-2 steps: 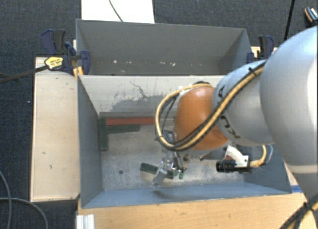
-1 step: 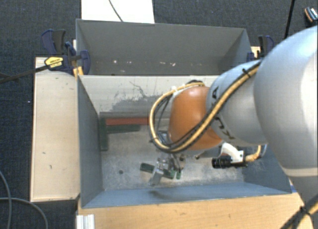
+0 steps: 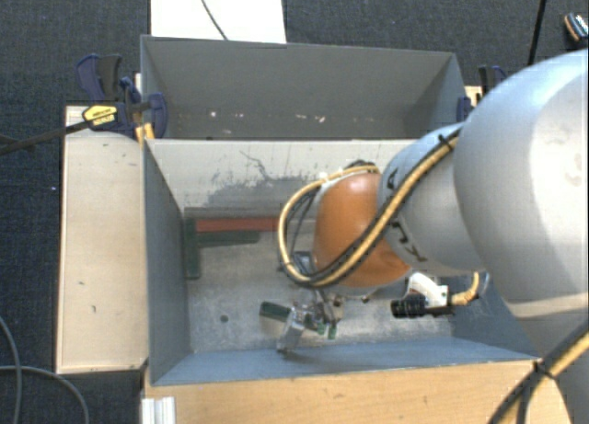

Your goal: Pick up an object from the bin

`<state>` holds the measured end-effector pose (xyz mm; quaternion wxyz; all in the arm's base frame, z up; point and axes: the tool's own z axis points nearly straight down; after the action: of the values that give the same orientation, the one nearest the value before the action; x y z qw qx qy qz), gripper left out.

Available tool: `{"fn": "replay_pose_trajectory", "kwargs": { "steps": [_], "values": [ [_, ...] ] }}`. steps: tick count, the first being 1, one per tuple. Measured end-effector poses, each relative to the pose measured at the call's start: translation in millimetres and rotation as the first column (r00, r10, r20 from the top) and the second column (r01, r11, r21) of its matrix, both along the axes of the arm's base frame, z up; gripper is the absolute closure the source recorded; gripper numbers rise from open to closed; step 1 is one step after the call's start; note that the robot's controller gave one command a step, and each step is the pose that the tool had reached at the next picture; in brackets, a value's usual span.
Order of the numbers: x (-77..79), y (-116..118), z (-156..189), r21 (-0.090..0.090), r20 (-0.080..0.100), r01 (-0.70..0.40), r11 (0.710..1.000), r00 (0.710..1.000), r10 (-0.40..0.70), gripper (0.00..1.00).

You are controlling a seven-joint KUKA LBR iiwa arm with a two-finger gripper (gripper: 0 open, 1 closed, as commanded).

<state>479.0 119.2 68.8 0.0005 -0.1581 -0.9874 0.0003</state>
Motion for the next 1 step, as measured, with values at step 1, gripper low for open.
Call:
{"fn": "replay_pose_trajectory", "kwargs": {
  "steps": [1],
  "values": [
    [0.6, -0.1, 0.4, 0.001, 0.002, 0.010, 1.000, 1.000, -0.010, 0.00]
  ]
}}
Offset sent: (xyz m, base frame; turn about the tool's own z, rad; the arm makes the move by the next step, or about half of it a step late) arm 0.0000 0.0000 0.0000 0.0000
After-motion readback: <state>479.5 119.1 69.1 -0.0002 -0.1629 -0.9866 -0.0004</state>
